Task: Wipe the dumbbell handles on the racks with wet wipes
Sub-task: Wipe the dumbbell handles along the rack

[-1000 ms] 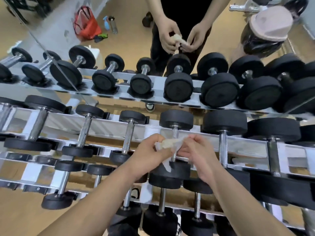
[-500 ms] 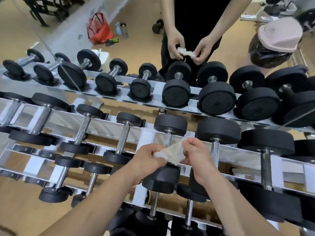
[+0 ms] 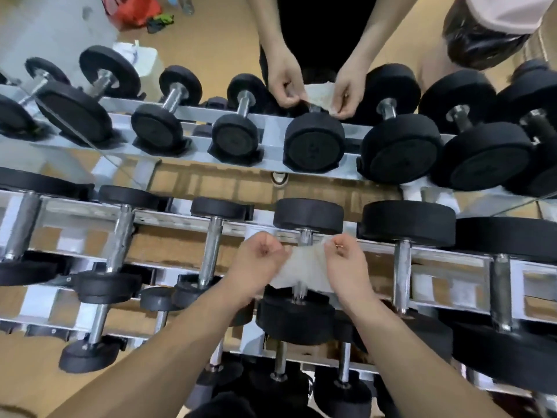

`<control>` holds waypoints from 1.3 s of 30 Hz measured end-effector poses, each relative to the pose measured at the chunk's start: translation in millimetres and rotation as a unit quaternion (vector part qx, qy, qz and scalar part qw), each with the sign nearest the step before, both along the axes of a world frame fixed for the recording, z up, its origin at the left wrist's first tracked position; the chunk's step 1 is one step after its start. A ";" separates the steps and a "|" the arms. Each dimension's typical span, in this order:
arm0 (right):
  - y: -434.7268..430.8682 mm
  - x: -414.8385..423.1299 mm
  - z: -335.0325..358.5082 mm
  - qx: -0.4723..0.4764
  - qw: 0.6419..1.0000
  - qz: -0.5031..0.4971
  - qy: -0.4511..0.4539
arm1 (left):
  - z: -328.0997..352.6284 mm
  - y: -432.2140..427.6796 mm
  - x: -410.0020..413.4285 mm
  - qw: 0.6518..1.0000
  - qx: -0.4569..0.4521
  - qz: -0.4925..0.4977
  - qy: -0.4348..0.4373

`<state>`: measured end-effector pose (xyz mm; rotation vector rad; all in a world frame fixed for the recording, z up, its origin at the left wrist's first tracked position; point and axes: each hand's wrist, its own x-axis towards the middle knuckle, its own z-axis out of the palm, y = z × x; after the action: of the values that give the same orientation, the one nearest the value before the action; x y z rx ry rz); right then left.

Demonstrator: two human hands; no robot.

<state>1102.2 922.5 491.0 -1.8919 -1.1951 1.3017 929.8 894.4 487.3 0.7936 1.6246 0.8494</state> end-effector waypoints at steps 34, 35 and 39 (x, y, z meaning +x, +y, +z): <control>-49.7 24.9 -38.0 -0.091 0.995 0.012 -0.033 | -71.9 30.5 72.8 0.982 -0.071 -0.100 0.141; -48.1 25.4 -36.7 -0.093 0.995 0.013 -0.033 | -69.9 23.6 70.6 0.980 -0.087 -0.121 0.130; -46.6 23.2 -36.9 -0.111 0.993 0.015 -0.025 | -64.1 9.5 61.0 0.962 -0.133 -0.203 0.127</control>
<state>1125.4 875.9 454.1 -2.0814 -1.1474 1.4628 990.8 903.9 423.2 1.0261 1.6701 0.2375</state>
